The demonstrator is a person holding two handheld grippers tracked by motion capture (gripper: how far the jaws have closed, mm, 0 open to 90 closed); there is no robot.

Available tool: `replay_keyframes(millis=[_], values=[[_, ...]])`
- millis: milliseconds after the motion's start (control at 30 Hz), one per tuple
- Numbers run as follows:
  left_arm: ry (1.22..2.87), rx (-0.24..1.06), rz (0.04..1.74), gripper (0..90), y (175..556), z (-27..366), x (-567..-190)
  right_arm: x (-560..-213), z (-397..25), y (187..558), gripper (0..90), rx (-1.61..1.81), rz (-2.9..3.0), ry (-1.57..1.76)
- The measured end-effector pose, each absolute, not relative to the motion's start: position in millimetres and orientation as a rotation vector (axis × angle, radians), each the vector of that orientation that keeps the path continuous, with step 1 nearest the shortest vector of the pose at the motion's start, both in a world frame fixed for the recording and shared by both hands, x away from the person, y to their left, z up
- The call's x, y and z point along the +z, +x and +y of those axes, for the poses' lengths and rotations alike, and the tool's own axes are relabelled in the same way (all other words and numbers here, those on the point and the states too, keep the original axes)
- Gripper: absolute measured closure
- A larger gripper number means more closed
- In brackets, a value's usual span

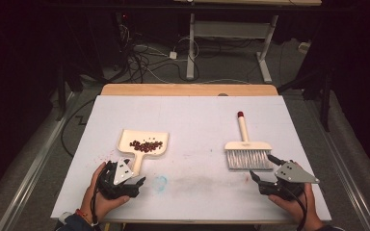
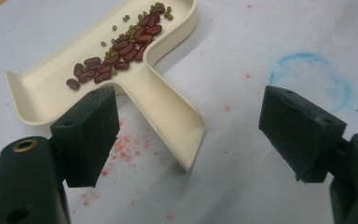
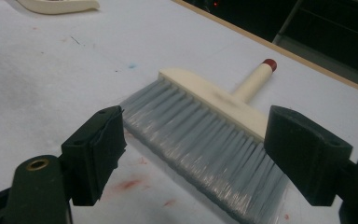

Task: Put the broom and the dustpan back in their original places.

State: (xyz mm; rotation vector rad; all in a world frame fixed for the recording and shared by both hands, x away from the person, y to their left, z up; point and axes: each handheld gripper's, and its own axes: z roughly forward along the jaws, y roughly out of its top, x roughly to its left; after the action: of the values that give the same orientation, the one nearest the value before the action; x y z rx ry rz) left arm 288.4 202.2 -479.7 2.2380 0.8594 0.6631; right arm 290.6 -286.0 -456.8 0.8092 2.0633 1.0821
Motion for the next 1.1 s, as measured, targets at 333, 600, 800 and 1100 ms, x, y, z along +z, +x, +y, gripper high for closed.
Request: replay_keyframes(millis=[333, 600, 800, 1100], values=[[2.250, 0.664, 0.843, 19.6, 289.9, 200.4, -480.8, -456.2, -285.2, 290.7, 20.5, 1.075, 2.066, 0.800], [2.251, 0.669, 0.847, 19.6, 289.7, 200.7, -481.2, -454.1, -284.3, 289.7, 20.5, 1.081, 2.057, 0.795], [2.245, 0.657, 0.842, 19.6, 291.2, 199.4, -480.7, -454.0, -283.6, 289.0, 20.6, 1.076, 2.054, 0.786], [2.257, 0.655, 0.817, 19.6, 292.9, 193.6, -480.1, -453.3, -287.5, 283.0, 20.5, 1.046, 2.044, 0.785]])
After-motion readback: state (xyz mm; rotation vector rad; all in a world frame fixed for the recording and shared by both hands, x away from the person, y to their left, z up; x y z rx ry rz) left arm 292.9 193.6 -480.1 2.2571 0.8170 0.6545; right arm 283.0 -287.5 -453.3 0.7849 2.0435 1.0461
